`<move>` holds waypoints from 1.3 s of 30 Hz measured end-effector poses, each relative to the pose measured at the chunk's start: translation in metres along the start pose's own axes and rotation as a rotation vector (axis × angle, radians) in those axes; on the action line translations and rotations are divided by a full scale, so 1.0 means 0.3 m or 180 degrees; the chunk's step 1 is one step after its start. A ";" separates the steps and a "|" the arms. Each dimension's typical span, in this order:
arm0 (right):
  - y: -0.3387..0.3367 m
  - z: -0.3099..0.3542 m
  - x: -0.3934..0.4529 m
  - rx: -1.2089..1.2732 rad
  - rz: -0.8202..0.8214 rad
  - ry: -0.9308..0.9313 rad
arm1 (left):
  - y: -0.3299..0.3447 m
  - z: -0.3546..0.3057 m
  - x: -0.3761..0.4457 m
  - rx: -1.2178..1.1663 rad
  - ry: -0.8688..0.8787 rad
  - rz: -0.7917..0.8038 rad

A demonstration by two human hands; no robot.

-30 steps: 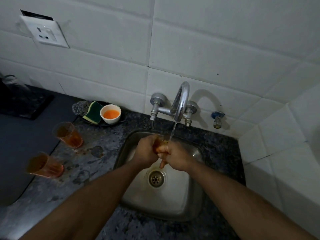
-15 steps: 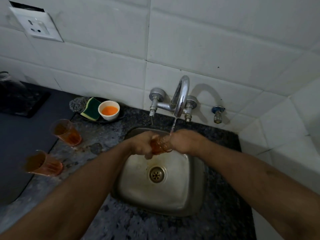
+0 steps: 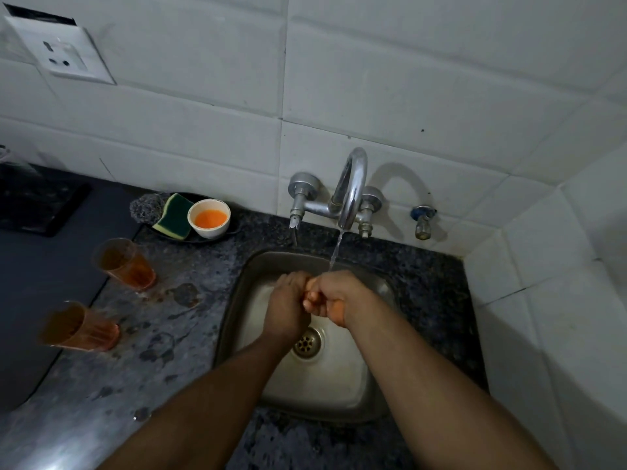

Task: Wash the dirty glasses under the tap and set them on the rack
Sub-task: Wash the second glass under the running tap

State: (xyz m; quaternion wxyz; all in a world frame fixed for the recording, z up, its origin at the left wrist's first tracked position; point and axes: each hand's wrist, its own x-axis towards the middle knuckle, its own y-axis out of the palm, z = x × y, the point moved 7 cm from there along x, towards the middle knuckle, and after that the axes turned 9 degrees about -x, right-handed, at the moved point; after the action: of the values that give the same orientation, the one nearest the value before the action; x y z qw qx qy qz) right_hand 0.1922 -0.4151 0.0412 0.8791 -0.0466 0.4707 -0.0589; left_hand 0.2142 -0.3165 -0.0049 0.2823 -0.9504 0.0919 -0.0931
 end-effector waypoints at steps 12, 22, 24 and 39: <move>-0.081 0.006 0.023 -0.4305 -0.0083 -0.2986 | -0.003 0.106 0.038 -0.1028 -0.1185 0.1791; -0.132 -0.110 0.056 -0.0204 -0.0770 -0.2226 | -0.004 0.073 -0.005 -0.2085 -0.1761 0.1613; -0.105 -0.163 0.085 0.0278 -0.0580 -0.1861 | 0.000 0.045 -0.032 -0.2142 -0.1860 0.1805; 0.035 -0.279 0.140 0.1714 -0.0015 -0.0369 | -0.087 0.095 -0.040 -0.1486 -0.2637 0.0800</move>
State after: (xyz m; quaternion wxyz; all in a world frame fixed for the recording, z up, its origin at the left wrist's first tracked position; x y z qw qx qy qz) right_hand 0.1461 -0.4132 -0.0411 0.8851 0.1844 0.3869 -0.1812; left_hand 0.2125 -0.2774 -0.0154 0.0836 -0.9269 0.1043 0.3506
